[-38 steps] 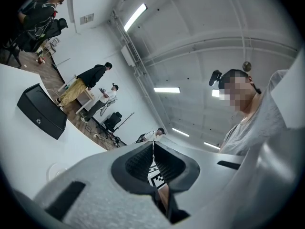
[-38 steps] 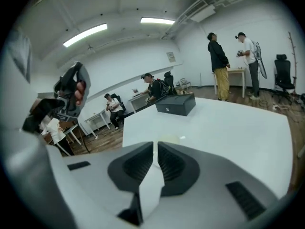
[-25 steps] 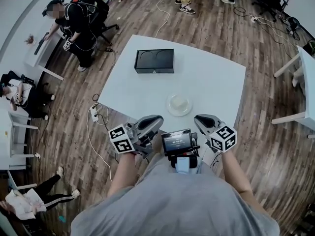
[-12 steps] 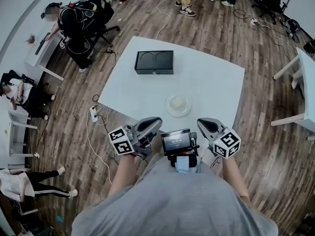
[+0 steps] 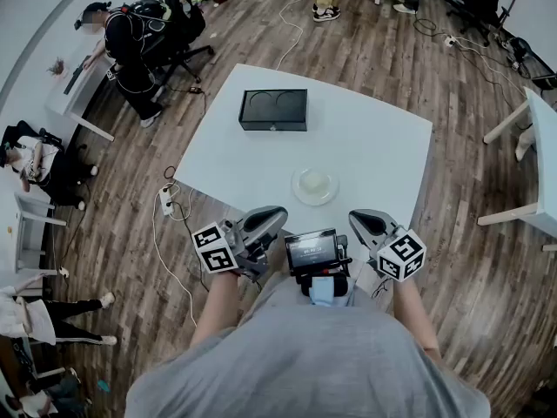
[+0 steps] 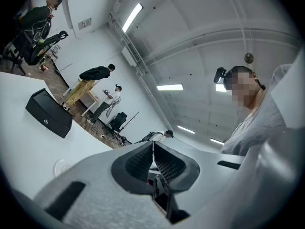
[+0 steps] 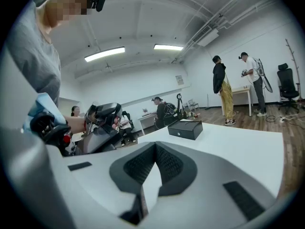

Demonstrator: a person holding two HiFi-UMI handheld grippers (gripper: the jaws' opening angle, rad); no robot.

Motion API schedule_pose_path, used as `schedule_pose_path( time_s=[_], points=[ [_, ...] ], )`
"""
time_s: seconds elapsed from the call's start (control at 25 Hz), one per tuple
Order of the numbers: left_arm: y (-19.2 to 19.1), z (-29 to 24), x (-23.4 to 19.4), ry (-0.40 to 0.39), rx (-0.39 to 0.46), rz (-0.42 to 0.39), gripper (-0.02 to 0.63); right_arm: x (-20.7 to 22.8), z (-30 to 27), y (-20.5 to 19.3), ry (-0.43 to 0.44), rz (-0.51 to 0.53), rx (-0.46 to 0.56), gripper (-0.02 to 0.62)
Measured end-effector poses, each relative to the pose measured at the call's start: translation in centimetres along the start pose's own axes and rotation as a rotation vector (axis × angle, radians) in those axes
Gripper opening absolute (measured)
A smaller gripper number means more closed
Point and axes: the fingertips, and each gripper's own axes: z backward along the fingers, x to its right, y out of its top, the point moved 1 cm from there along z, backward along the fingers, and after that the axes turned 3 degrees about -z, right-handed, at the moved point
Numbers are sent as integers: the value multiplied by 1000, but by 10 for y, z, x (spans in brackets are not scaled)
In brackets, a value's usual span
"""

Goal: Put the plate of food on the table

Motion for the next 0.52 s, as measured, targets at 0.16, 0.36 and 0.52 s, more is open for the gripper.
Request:
schedule_pose_path(
  time_s=[0.16, 0.36, 0.52],
  points=[
    [1, 1, 1, 0, 2, 0, 21, 0, 1, 0, -3, -4, -2, 29],
    [-1, 3, 4, 2, 4, -3, 21, -3, 4, -1, -2, -3, 0, 29],
    [-2, 2, 5, 3, 5, -5, 21, -1, 6, -1, -1, -10, 3, 29]
  ],
)
